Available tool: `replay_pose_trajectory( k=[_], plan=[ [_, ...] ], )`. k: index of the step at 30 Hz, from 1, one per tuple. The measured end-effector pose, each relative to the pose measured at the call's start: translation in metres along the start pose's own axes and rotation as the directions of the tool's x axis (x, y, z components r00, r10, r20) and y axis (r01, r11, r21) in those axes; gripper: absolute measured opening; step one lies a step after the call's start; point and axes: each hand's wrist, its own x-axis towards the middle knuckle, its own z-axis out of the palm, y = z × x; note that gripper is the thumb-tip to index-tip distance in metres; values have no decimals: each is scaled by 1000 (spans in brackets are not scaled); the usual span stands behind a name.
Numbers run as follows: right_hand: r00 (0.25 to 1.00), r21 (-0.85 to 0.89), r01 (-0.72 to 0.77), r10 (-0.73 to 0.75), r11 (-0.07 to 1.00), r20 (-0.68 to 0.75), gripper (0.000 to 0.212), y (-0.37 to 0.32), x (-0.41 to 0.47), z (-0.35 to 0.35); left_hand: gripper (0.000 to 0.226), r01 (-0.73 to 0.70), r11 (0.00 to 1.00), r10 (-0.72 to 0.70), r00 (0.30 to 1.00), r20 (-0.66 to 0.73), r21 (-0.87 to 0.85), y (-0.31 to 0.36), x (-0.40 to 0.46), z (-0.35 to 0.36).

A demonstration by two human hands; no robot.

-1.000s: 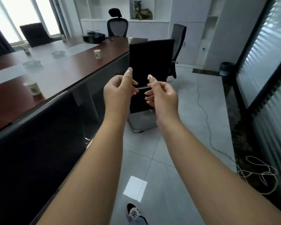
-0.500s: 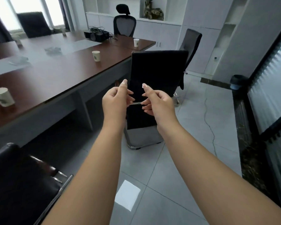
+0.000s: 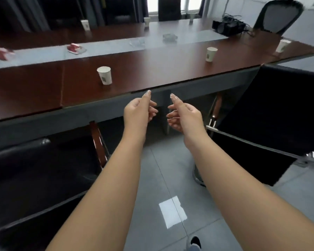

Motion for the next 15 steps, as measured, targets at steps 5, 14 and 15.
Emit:
replay_pose_trajectory(
  k=[5,14,15],
  plan=[
    [960,-44,-75,84,996,267,29,-6,44,4,32,62,998,-64,955,-288,-18,-5,11,5],
    [794,-208,-165,255,964,551,30,23,70,42,32,106,991,-133,774,-619,-80,-33,8,-22],
    [789,-210,-169,260,963,556,30,26,72,46,31,120,990,-141,763,-631,-76,-35,10,-25]
  ],
)
